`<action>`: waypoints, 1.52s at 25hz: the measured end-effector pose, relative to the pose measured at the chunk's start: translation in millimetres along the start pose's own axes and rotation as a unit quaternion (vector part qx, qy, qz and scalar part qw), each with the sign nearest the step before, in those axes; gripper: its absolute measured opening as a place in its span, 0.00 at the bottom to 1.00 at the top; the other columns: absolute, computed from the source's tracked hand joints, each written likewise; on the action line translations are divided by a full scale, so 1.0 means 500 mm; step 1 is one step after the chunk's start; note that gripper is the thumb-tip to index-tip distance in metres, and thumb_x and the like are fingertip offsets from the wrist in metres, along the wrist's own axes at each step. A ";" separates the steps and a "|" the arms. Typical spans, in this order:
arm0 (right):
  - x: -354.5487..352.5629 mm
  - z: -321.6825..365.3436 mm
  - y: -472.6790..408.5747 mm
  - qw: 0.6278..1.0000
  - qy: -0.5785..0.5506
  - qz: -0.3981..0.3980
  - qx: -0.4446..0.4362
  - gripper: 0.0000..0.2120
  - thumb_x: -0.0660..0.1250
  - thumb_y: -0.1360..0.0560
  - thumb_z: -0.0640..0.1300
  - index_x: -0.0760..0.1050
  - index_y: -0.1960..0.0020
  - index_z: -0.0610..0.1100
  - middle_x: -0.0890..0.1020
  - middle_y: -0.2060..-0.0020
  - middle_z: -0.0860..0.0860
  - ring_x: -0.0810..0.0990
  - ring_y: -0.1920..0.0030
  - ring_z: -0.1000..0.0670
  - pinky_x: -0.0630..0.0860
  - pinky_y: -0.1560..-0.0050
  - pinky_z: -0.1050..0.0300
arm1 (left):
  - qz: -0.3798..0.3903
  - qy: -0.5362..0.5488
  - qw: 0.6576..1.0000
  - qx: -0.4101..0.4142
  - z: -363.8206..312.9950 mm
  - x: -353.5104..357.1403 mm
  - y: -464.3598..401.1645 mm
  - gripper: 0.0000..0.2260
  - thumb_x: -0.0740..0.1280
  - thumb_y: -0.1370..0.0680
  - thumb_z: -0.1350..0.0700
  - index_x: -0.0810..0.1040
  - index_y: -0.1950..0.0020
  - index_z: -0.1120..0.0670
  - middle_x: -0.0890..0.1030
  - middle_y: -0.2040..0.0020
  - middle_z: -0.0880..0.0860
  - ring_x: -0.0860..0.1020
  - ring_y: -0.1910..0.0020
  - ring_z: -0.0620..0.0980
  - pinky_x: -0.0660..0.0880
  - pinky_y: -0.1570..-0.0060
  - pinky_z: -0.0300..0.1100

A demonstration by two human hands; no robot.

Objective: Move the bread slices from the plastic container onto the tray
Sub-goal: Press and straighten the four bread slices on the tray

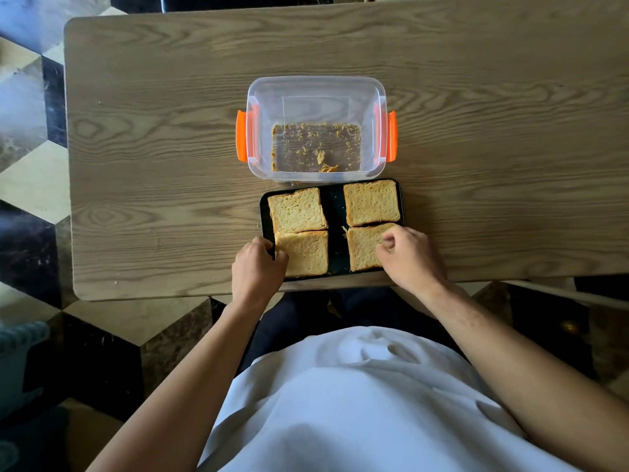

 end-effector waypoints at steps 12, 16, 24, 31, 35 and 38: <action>0.121 0.139 -0.019 0.997 -0.045 0.062 0.030 0.17 0.69 0.26 0.50 0.76 0.39 0.45 0.84 0.51 0.46 0.82 0.50 0.43 0.78 0.54 0.54 | -0.026 0.072 0.997 0.016 -0.002 0.013 -0.012 0.08 0.69 0.26 0.57 0.80 0.49 0.58 0.83 0.54 0.57 0.79 0.54 0.58 0.77 0.51 0.51; 0.132 0.135 -0.012 0.994 -0.066 0.086 0.030 0.18 0.71 0.27 0.50 0.75 0.39 0.47 0.82 0.55 0.52 0.80 0.54 0.48 0.70 0.57 0.59 | -0.024 0.074 0.997 0.009 0.006 0.014 -0.009 0.07 0.69 0.26 0.57 0.81 0.51 0.57 0.84 0.55 0.57 0.80 0.54 0.59 0.77 0.53 0.50; 0.137 0.140 -0.023 0.992 -0.059 0.109 0.031 0.19 0.70 0.28 0.50 0.74 0.38 0.48 0.79 0.57 0.55 0.78 0.56 0.49 0.68 0.62 0.59 | -0.032 0.040 0.998 0.030 0.012 0.012 -0.006 0.06 0.67 0.24 0.57 0.80 0.52 0.59 0.82 0.53 0.57 0.78 0.53 0.60 0.74 0.53 0.51; 0.113 0.165 -0.071 0.994 -0.093 0.038 0.041 0.23 0.69 0.26 0.48 0.73 0.33 0.41 0.80 0.41 0.45 0.78 0.41 0.44 0.74 0.43 0.54 | -0.050 0.063 0.996 0.027 -0.025 -0.014 -0.074 0.11 0.69 0.24 0.53 0.81 0.47 0.58 0.76 0.49 0.56 0.77 0.52 0.57 0.67 0.54 0.42; 0.126 0.185 -0.085 0.994 -0.083 0.053 0.046 0.24 0.69 0.25 0.50 0.73 0.32 0.40 0.79 0.40 0.43 0.77 0.39 0.42 0.75 0.39 0.52 | 0.002 0.019 0.999 0.032 -0.044 -0.008 -0.106 0.10 0.66 0.24 0.54 0.79 0.55 0.62 0.75 0.49 0.59 0.77 0.55 0.60 0.71 0.56 0.46; 0.131 0.190 -0.085 0.994 -0.077 0.055 0.049 0.23 0.68 0.25 0.51 0.74 0.34 0.40 0.79 0.41 0.43 0.77 0.41 0.42 0.74 0.44 0.54 | 0.011 0.021 0.999 0.030 -0.049 -0.004 -0.112 0.10 0.66 0.25 0.55 0.78 0.54 0.62 0.75 0.49 0.59 0.76 0.54 0.61 0.70 0.56 0.45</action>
Point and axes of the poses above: each hand's wrist, its own y-axis away from the middle knuckle, its own x-axis out of the palm, z = x × y, the point moved 2 cm from there along -y, towards the middle knuckle
